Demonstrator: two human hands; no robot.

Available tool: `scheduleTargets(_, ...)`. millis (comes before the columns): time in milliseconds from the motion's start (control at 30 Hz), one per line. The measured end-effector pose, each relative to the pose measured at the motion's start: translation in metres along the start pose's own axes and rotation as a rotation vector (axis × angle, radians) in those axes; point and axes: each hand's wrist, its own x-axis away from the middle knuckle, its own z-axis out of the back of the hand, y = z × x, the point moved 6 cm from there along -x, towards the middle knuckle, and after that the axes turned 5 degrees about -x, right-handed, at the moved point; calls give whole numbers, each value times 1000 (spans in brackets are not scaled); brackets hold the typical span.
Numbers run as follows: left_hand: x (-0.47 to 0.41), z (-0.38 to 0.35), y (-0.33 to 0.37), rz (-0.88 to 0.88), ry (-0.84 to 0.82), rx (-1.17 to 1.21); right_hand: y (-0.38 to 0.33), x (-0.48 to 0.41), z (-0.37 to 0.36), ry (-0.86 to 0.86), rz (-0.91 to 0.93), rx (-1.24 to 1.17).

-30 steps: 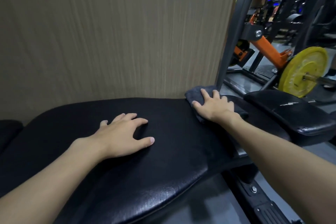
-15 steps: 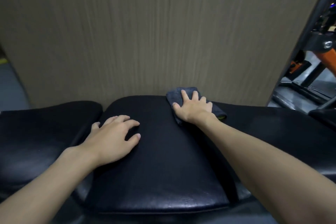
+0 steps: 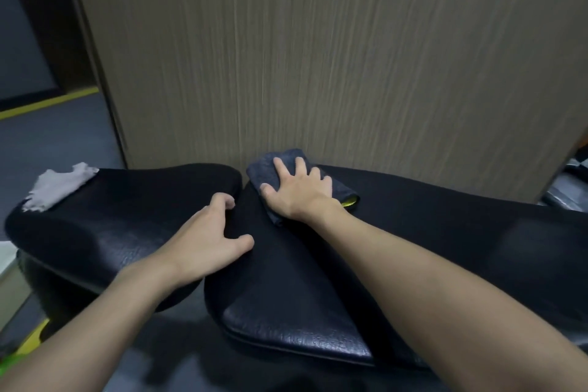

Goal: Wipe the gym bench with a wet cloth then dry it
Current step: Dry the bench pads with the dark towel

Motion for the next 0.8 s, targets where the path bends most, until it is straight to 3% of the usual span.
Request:
scheduleTargets(133,1,1,0,-8,4,58,-22,29,-2,-64,85,10)
scheduleTargets(267,2,0,-1,6,8,104,-30,36,-2,-24,170,-12)
scheduleTargets(367,1,-2,0,25,25,14,-12,39,-4,-28,185,-65)
scheduleTargets(500,0,-18,22,-32,-10,-283,41,50,7,27,120,-86)
scheduleTargets(800,-9,-80,139,-190,-188,-381,204,104,36,77,-143,-89)
